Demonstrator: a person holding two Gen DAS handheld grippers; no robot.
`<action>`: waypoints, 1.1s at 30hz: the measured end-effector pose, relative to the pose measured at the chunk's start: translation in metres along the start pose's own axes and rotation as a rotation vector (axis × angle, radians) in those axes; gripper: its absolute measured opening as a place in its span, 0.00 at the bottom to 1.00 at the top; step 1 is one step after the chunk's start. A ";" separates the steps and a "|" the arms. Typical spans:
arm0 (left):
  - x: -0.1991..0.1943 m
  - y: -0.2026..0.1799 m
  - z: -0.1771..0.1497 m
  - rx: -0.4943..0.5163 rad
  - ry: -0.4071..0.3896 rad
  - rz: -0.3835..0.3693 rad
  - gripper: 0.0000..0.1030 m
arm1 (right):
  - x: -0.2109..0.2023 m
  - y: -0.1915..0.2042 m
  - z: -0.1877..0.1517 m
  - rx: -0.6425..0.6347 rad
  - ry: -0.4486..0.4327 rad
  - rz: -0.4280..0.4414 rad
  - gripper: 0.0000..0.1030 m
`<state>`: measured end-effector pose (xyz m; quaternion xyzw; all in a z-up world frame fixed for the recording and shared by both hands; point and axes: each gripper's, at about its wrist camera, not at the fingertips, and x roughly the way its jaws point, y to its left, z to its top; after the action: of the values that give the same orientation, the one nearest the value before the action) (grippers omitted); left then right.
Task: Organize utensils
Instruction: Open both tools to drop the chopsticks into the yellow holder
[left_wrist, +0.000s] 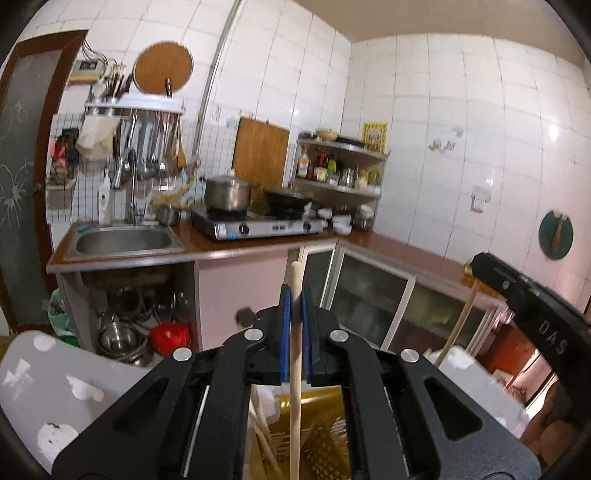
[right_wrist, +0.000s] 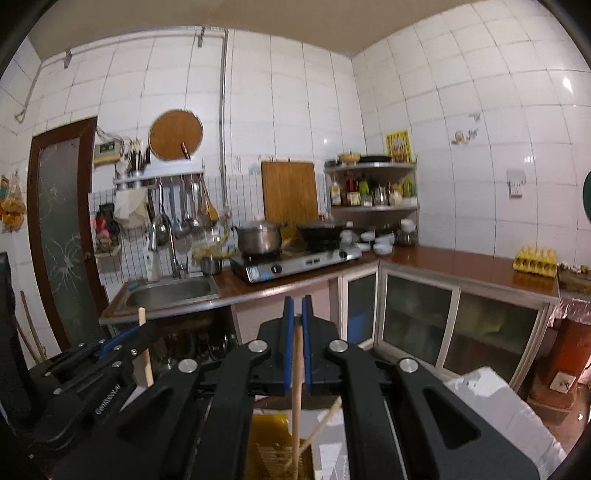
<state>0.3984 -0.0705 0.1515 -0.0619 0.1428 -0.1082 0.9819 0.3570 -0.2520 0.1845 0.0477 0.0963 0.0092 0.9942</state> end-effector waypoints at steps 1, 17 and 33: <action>0.005 0.001 -0.008 0.003 0.015 0.004 0.04 | 0.005 -0.001 -0.007 -0.001 0.014 0.002 0.04; -0.019 0.005 0.018 -0.021 -0.059 -0.035 0.04 | 0.022 -0.019 -0.042 -0.001 0.089 -0.002 0.04; 0.013 -0.004 0.021 0.041 -0.095 0.029 0.04 | 0.028 -0.025 -0.039 0.009 0.112 0.011 0.05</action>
<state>0.4165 -0.0754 0.1688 -0.0449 0.0949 -0.0940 0.9900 0.3774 -0.2722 0.1387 0.0522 0.1515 0.0167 0.9869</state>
